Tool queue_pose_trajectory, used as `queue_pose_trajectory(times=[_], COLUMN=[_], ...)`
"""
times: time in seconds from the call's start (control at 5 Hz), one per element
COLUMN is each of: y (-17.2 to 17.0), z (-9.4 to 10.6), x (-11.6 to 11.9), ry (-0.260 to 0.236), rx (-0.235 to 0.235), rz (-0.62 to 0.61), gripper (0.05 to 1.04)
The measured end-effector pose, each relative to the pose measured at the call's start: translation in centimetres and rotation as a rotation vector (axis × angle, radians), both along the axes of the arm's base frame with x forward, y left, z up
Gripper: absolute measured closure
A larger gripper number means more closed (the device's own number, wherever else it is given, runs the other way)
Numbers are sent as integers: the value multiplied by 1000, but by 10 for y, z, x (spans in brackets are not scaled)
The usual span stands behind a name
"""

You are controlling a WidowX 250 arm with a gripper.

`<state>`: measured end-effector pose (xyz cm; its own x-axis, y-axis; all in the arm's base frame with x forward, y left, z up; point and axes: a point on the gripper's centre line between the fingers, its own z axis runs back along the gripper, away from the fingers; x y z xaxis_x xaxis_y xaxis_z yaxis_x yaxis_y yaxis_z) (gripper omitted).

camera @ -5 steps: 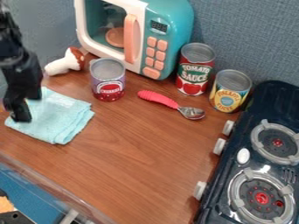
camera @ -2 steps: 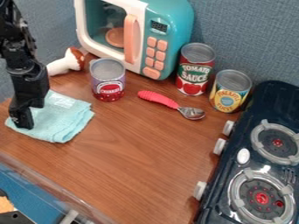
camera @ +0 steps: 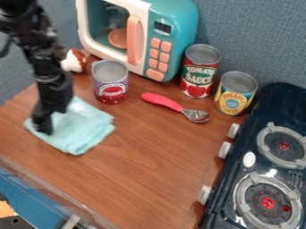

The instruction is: Move blue cloth from left to right

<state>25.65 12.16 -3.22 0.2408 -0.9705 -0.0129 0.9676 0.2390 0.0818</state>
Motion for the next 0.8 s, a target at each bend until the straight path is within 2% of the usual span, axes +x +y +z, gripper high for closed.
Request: queue_pose_trajectory(times=[0.2, 0.4, 0.6, 0.8], y=[-32, -71, -109, -136], z=[0, 0, -1, -1], x=[14, 24, 23, 23], ry=[-17, -31, -41, -41], rx=[-5, -39, -39, -43], rz=[-67, -136, -264, -341], gripper=[83, 82, 81, 82])
